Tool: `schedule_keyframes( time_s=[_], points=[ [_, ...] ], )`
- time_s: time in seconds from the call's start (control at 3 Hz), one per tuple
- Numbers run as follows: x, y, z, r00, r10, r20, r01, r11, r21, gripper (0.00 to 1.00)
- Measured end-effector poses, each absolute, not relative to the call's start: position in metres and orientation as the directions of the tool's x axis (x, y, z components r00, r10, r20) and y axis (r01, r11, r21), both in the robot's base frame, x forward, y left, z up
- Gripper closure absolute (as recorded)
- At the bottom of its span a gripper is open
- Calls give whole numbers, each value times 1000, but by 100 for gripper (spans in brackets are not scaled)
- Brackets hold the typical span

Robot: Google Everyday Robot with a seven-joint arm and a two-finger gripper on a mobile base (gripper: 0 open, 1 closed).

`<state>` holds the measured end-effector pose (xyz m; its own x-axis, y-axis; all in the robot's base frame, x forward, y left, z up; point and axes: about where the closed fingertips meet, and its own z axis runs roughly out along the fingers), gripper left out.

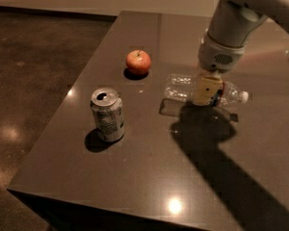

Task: Move water bottle near 7up can

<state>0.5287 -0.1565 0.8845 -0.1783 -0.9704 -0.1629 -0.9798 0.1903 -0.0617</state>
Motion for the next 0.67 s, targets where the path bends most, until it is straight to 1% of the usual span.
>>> schedule_keyframes(
  time_s=[0.67],
  points=[
    [491,-100,885,-24,-988,-150,-999,31,-41,100]
  ],
)
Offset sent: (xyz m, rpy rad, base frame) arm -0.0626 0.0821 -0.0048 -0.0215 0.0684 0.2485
